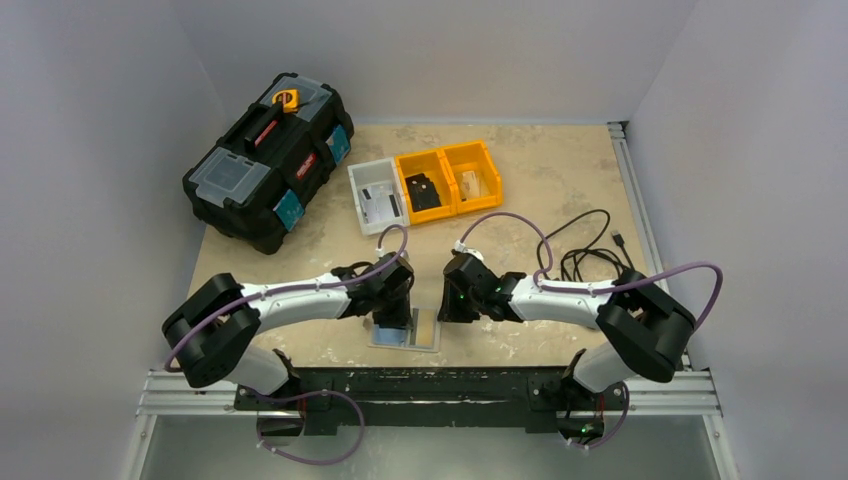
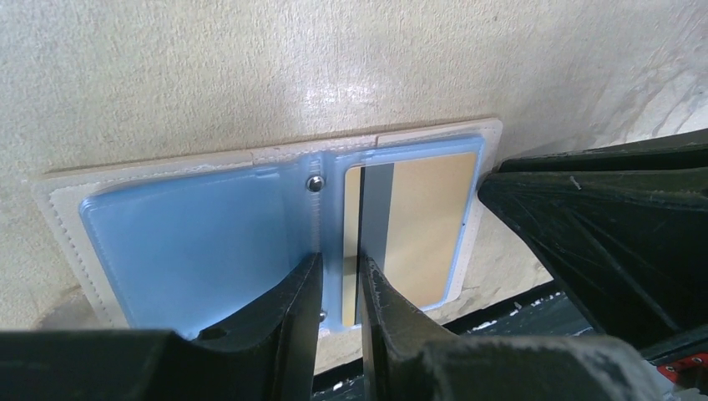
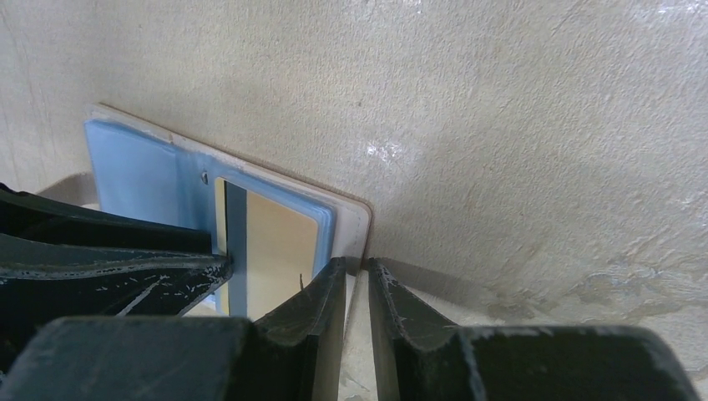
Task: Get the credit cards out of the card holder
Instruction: Remove the credit card from the card holder.
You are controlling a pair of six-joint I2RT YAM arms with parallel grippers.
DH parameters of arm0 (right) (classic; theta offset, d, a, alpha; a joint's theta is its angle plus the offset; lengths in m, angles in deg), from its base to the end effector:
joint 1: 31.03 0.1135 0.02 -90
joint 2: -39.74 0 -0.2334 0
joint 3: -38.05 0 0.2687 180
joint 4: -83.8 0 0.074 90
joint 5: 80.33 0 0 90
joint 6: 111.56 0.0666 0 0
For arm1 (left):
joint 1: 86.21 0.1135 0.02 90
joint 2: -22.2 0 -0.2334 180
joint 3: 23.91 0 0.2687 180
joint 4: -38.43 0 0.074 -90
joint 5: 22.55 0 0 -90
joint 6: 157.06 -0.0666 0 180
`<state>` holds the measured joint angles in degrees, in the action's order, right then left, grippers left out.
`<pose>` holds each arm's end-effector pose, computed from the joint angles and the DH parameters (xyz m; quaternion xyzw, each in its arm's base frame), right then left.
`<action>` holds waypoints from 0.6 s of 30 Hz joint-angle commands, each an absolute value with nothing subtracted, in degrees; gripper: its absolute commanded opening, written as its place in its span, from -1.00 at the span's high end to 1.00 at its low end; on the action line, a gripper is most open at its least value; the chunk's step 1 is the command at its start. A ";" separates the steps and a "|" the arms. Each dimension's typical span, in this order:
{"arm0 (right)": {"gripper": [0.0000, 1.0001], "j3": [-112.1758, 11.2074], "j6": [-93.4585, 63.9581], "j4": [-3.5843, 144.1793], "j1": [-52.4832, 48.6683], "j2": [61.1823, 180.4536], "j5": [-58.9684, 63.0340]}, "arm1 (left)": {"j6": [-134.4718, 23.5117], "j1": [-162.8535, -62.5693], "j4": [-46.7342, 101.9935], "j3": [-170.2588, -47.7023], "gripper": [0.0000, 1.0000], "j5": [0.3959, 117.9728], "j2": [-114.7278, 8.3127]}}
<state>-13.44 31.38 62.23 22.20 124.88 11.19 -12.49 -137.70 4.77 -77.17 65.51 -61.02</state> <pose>0.1834 0.2425 0.0817 0.0015 0.9542 0.2313 0.1896 0.1774 -0.2265 0.0852 -0.0223 0.9732 -0.1922 0.1240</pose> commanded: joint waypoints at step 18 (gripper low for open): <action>0.68 -15.94 28.67 61.21 23.21 127.69 12.56 | -6.40 -134.45 20.52 -69.59 0.68 53.61 -60.84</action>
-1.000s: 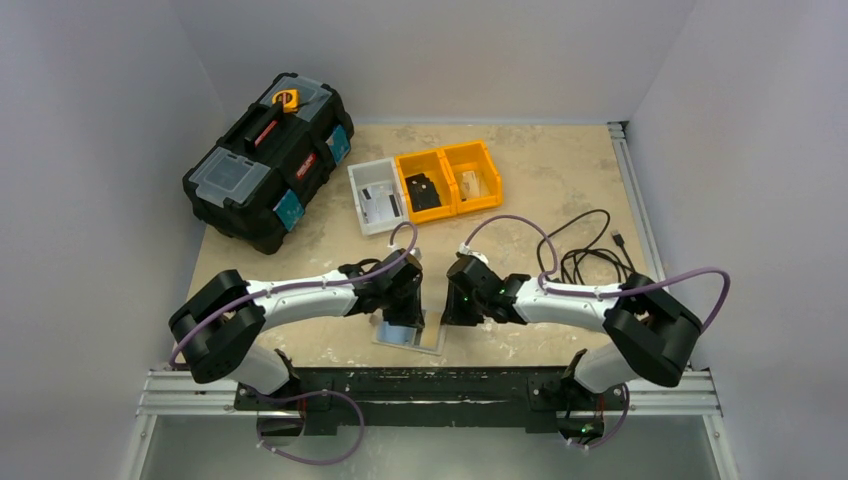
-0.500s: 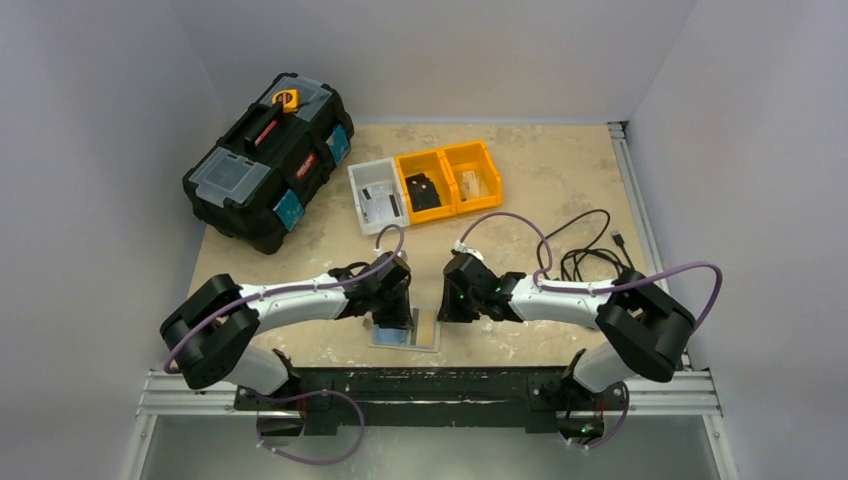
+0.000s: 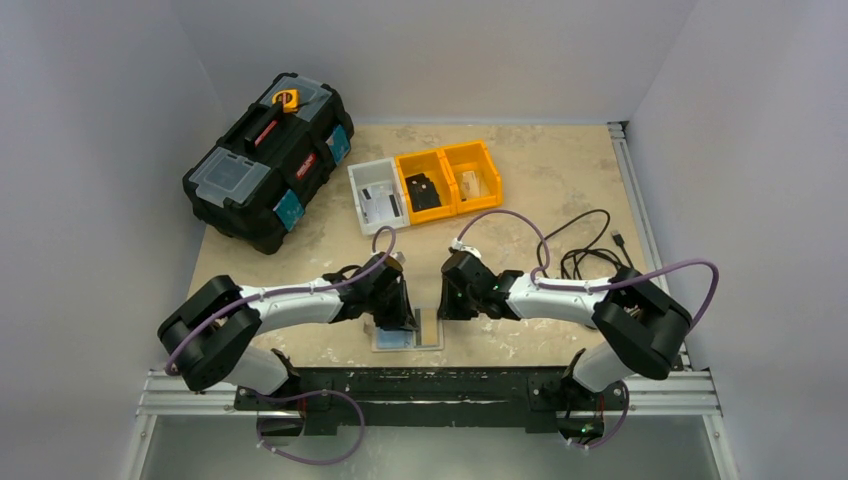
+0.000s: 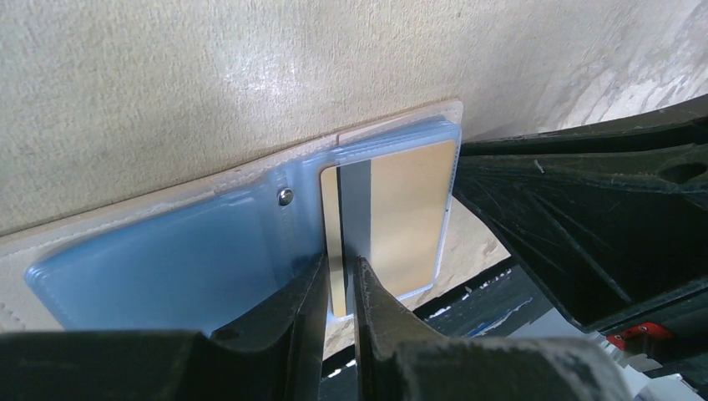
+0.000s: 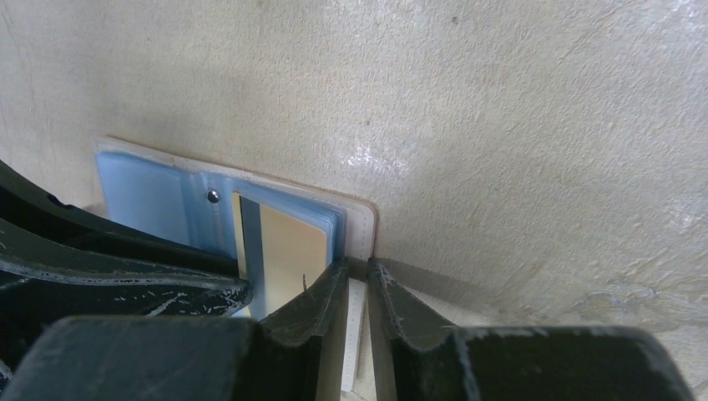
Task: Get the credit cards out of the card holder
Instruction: Remove the credit card from the card holder.
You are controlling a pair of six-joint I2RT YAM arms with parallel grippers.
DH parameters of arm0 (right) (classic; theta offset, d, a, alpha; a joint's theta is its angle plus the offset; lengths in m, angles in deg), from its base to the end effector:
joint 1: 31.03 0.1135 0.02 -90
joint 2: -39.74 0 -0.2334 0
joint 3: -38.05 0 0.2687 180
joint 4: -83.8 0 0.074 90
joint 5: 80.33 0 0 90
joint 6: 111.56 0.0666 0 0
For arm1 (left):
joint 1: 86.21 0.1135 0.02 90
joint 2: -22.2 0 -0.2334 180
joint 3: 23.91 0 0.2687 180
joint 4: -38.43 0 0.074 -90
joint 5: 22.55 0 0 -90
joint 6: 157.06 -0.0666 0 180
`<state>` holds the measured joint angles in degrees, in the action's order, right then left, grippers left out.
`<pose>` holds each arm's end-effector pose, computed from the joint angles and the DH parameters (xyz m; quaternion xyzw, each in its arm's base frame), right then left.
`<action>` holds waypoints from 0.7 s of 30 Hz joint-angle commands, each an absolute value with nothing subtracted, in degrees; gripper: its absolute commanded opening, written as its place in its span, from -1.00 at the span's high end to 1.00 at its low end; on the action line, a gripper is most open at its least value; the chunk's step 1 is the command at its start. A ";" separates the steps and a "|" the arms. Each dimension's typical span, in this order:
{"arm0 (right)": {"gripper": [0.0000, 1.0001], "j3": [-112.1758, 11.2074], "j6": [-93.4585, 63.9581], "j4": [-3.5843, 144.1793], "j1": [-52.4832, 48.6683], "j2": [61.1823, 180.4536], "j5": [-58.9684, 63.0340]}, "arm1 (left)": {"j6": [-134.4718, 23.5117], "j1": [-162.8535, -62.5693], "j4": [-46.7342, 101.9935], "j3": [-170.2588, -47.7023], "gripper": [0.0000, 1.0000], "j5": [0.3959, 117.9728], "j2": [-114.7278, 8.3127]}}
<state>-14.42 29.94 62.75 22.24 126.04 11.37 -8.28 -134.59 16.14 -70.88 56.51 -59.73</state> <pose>0.1864 0.2465 0.0818 -0.0102 0.9533 0.2303 0.1953 0.1784 -0.2198 0.0734 -0.0598 0.9536 -0.2801 0.0930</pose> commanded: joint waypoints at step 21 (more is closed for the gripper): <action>0.43 -16.65 30.02 55.39 24.16 120.19 15.51 | -5.32 -132.71 19.73 -66.41 0.70 54.55 -58.40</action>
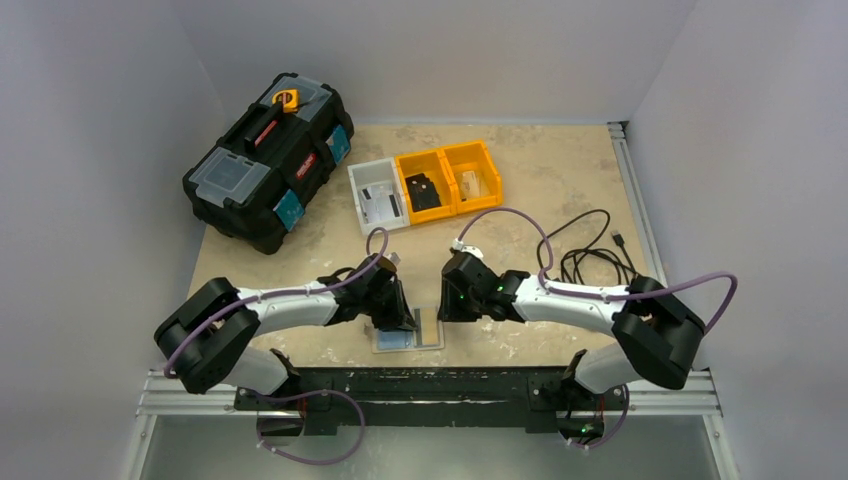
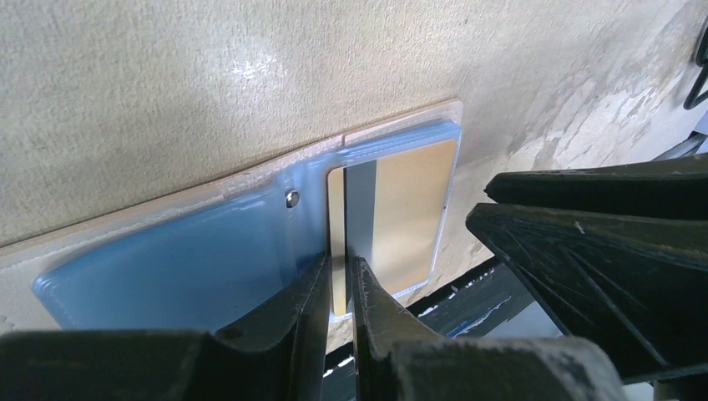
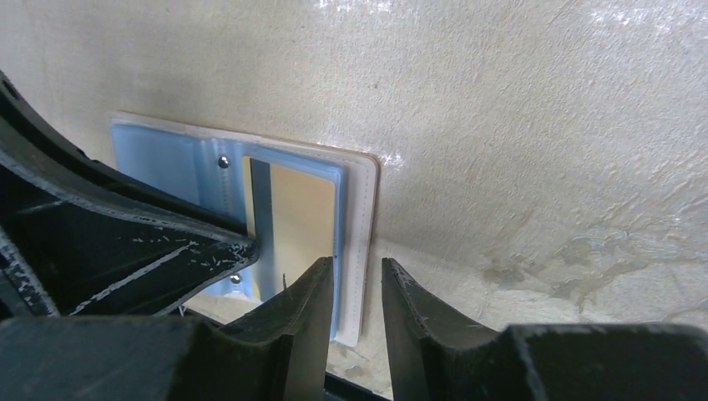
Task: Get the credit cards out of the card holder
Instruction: Remove the credit card from the card holder.
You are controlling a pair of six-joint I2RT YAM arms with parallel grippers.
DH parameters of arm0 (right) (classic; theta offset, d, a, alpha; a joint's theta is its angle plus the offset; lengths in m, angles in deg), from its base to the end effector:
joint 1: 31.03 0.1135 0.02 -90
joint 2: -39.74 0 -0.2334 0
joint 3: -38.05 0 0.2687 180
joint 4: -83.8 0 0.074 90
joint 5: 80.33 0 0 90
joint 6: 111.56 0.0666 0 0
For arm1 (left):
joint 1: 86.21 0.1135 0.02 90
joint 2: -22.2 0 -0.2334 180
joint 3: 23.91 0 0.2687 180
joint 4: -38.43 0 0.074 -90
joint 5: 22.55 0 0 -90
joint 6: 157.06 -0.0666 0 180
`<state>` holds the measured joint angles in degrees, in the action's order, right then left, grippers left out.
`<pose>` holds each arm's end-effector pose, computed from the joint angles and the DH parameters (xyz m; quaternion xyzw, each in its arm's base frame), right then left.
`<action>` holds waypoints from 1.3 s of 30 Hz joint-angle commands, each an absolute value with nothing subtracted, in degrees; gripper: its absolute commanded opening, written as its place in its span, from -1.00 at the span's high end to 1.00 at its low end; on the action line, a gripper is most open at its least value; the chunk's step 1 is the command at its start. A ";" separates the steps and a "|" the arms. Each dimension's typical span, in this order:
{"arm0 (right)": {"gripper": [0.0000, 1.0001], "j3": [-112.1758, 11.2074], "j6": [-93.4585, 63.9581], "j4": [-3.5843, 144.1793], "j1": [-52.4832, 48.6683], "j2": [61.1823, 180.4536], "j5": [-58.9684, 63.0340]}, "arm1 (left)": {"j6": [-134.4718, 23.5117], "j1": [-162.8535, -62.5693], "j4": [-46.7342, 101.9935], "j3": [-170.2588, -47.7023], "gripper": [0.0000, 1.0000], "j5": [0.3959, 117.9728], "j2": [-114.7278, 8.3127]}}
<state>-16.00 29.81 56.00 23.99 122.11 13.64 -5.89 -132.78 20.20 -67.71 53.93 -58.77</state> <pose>0.1780 0.2463 0.1008 -0.0204 0.9559 0.2133 0.2010 0.1786 -0.2113 0.0674 -0.0858 0.9449 -0.3048 0.0833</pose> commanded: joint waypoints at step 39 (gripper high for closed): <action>0.58 -18.27 30.74 55.64 27.20 124.97 15.99 | -3.82 -132.35 26.45 -63.84 0.88 52.25 -59.08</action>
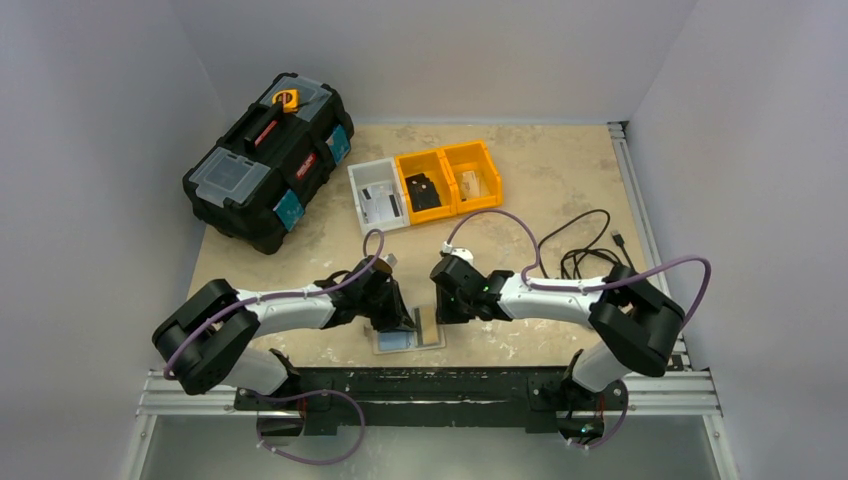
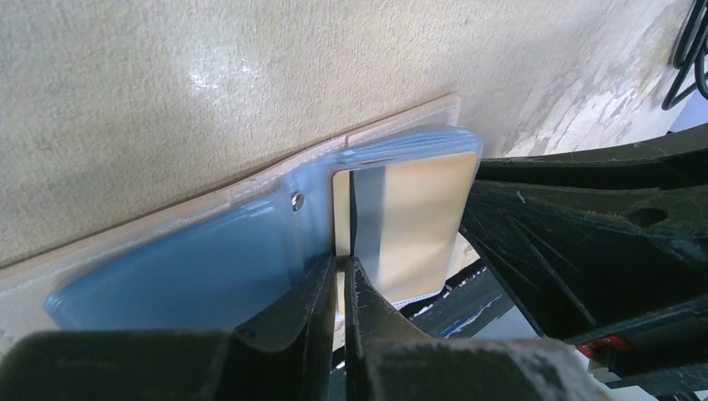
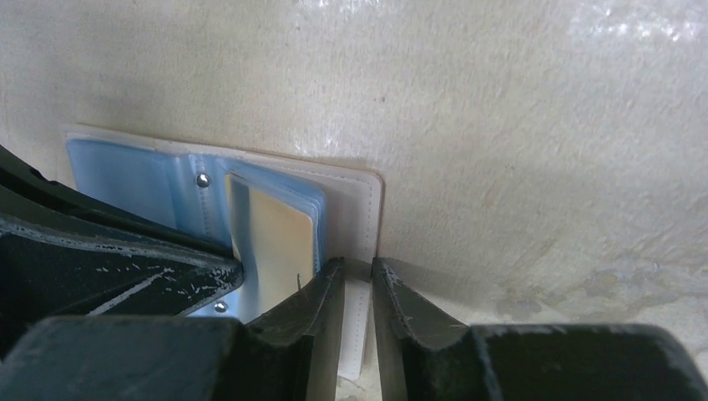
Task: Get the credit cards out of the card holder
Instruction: Remove the credit card from the card holder.
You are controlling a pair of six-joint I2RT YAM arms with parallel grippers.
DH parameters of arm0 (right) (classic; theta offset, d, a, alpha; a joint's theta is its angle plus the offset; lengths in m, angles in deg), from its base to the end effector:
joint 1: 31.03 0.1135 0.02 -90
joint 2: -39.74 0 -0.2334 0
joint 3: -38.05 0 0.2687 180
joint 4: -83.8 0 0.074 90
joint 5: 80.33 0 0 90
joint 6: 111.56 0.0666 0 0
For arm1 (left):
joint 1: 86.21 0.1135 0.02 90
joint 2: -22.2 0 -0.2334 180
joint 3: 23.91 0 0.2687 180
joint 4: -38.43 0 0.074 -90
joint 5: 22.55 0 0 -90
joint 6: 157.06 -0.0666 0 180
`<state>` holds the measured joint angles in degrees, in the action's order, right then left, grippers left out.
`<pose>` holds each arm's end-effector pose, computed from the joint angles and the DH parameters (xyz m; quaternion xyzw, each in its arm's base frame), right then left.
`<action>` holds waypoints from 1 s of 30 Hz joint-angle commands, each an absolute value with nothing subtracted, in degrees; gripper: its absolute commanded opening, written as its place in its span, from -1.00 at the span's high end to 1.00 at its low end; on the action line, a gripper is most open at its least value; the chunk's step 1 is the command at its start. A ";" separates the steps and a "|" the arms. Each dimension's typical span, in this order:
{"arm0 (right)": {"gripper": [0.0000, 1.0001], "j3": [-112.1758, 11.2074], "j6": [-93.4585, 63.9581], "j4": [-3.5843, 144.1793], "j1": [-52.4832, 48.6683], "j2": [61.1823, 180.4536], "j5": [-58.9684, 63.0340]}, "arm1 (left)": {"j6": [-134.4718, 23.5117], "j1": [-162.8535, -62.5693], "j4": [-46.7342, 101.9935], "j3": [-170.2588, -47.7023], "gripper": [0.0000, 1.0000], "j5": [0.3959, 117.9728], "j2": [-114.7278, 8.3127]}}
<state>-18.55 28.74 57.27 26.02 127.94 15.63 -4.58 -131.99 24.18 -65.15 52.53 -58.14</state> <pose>0.1774 0.2611 0.0869 -0.0423 0.9594 0.1913 0.2027 0.1774 -0.2069 0.0631 -0.0963 0.9372 -0.3248 0.0828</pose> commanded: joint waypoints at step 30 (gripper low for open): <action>0.84 -20.01 30.05 57.81 27.81 128.73 15.94 | -3.56 -132.27 28.46 -62.69 0.63 52.05 -58.99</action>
